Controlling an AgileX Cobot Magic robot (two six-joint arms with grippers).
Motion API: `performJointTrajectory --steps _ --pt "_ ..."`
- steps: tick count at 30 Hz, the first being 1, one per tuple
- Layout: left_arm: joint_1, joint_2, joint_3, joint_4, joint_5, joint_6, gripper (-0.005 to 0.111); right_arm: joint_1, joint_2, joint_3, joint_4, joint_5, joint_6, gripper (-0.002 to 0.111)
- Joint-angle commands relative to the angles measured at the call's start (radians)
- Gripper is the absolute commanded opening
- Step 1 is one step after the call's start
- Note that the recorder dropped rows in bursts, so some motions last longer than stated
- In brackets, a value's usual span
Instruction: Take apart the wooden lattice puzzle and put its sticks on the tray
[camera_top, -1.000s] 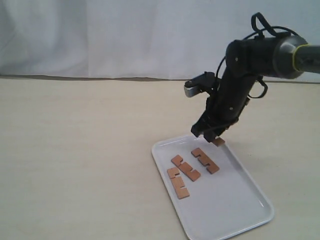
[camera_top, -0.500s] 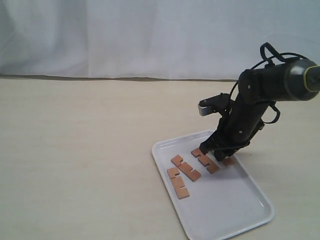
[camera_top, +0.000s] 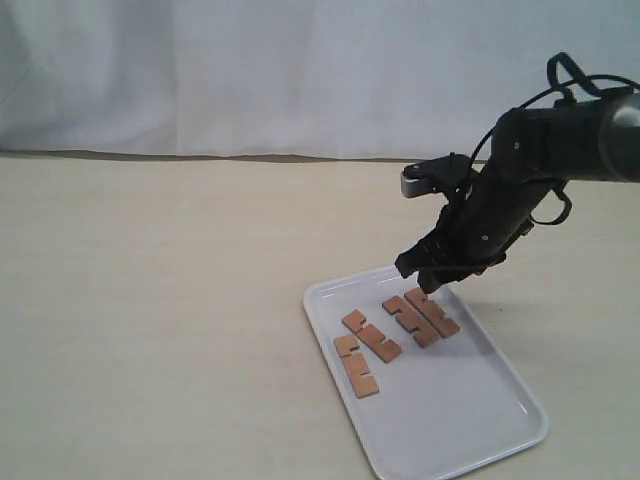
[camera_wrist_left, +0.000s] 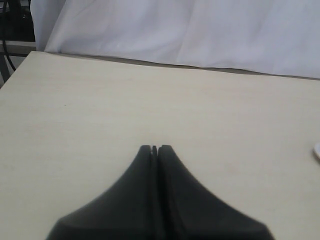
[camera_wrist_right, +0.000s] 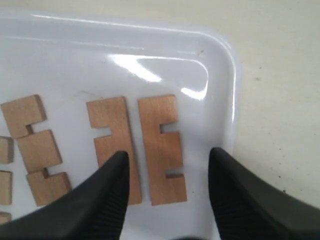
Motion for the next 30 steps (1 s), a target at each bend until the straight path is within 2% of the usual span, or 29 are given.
performJointTrajectory --steps 1,4,7,8,11,20,30 --pt "0.001 -0.002 0.003 0.0 -0.01 -0.003 0.0 -0.006 -0.084 0.0 0.005 0.07 0.006 0.047" --pt "0.001 -0.002 0.003 0.0 -0.01 -0.003 0.0 -0.006 -0.125 0.012 0.001 0.152 0.006 0.038" --pt "0.001 -0.002 0.003 0.0 -0.01 -0.003 0.0 -0.012 -0.182 0.064 0.001 0.186 0.006 0.01" --pt "0.001 -0.002 0.003 0.0 -0.01 -0.003 0.0 -0.018 -0.202 0.088 0.001 0.186 0.006 0.004" --pt "0.001 -0.002 0.003 0.0 -0.01 -0.003 0.0 -0.052 -0.279 0.189 0.03 0.159 0.012 0.005" --pt "0.001 -0.002 0.003 0.0 -0.012 -0.003 0.0 -0.236 -0.613 0.483 0.05 0.048 0.027 0.005" --pt "0.001 -0.002 0.003 0.0 -0.012 -0.003 0.0 -0.239 -1.162 0.798 0.032 -0.298 0.061 0.005"
